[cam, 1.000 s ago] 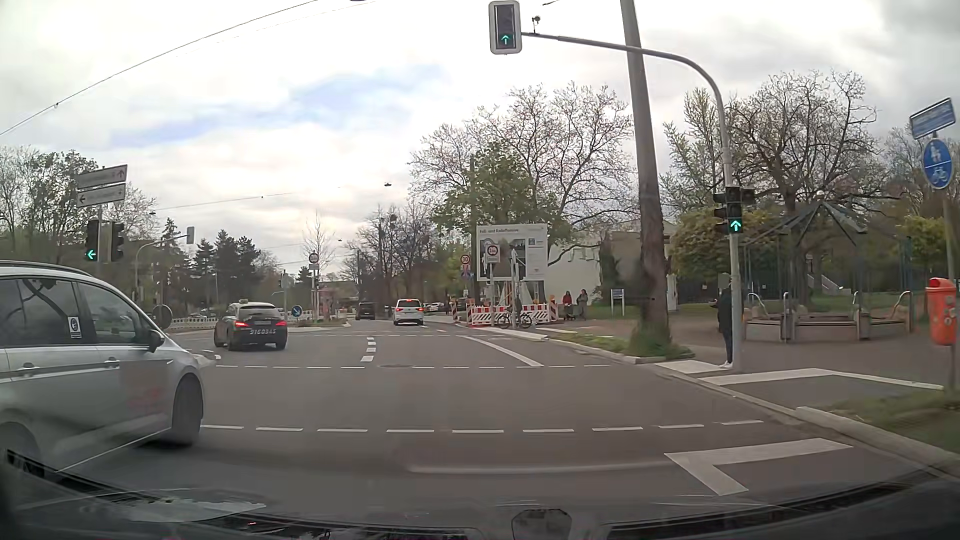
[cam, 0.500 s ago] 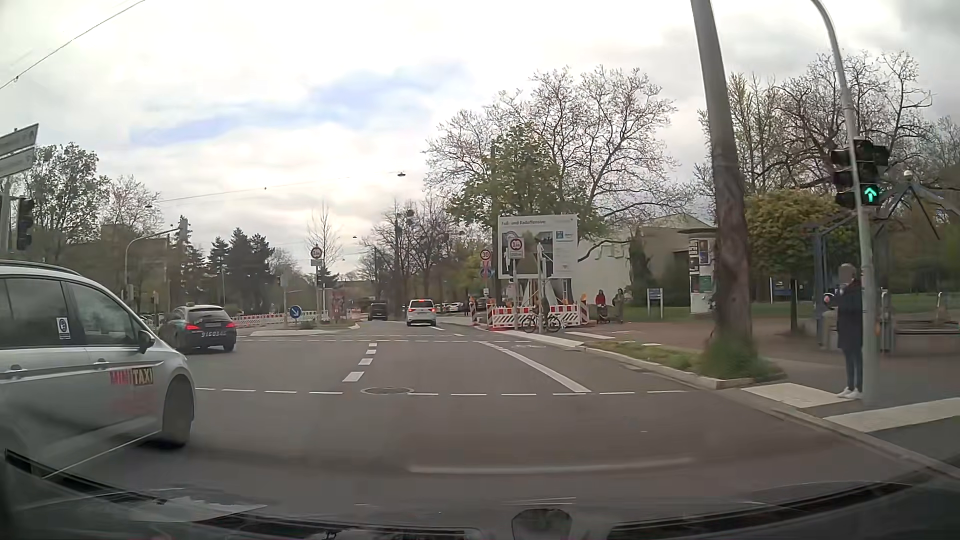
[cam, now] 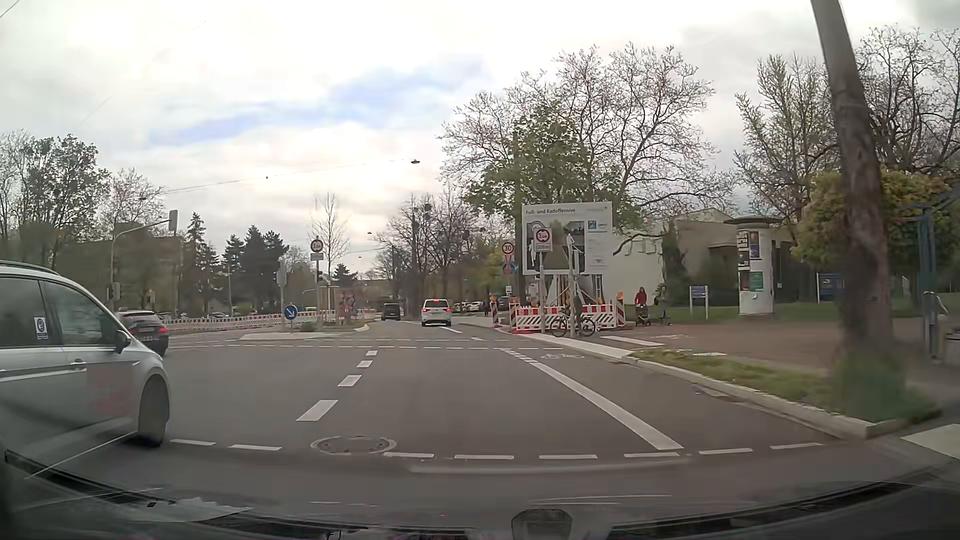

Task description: Follow the waypoints while adhering to traffic rules and regulations

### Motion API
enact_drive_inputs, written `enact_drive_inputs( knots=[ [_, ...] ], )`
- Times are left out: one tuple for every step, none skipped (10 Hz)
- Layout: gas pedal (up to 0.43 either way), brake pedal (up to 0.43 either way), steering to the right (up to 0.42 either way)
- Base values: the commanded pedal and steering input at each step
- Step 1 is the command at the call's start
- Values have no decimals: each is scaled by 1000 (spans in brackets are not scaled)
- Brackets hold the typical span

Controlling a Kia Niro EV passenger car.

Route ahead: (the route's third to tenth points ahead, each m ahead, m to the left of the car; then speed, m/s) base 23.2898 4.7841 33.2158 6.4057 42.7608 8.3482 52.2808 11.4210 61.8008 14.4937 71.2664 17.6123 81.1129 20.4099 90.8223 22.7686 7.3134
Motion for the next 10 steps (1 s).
enact_drive_inputs(
  knots=[
    [67,0,-44],
    [67,0,-44],
    [67,0,-44],
    [67,0,-44],
    [67,0,-44],
    [67,0,-44],
    [67,0,-44],
    [67,0,-43],
    [67,0,-42],
    [67,0,-42]
  ],
)
